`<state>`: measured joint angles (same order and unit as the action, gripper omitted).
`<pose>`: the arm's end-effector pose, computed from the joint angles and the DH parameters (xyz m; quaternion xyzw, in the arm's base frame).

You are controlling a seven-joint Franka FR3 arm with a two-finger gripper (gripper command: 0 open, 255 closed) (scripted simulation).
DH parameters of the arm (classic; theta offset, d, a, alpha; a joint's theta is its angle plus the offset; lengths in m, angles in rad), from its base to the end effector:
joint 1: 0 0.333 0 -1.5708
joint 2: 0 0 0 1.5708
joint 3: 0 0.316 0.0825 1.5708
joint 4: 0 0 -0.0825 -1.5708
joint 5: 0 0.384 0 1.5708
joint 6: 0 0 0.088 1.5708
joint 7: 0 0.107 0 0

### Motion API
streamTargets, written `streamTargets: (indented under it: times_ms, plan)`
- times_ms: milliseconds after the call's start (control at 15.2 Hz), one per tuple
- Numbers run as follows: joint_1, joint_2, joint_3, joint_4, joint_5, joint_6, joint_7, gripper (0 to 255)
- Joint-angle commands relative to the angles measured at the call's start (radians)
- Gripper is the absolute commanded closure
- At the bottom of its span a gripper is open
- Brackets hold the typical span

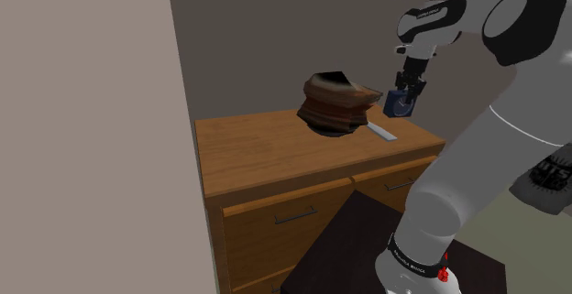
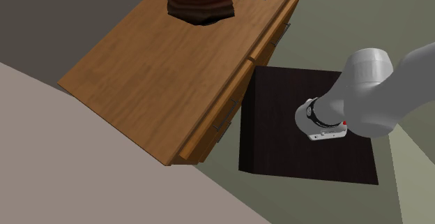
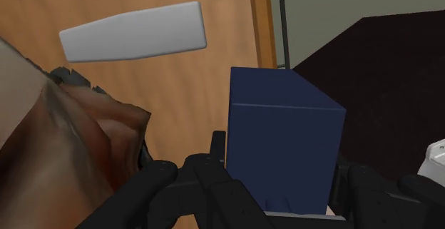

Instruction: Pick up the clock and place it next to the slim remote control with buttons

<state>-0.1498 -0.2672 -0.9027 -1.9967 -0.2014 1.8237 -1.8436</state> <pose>0.2102 -0.4669 0.5266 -0.9090 -0.4168 -0.0069 0.0007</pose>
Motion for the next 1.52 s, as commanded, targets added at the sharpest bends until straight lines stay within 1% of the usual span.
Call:
streamTargets:
  times_ms: [0,66,858,1452]
  plan:
    - [0.004,0.051,-0.059,0.042,0.032,0.003,-0.072,255]
    - [0.004,0.062,-0.071,0.050,0.040,0.003,-0.087,255]
    - [0.007,0.106,-0.109,-0.084,0.066,0.167,-0.111,255]
    - [0.018,0.180,-0.147,-0.164,0.128,0.292,-0.160,255]
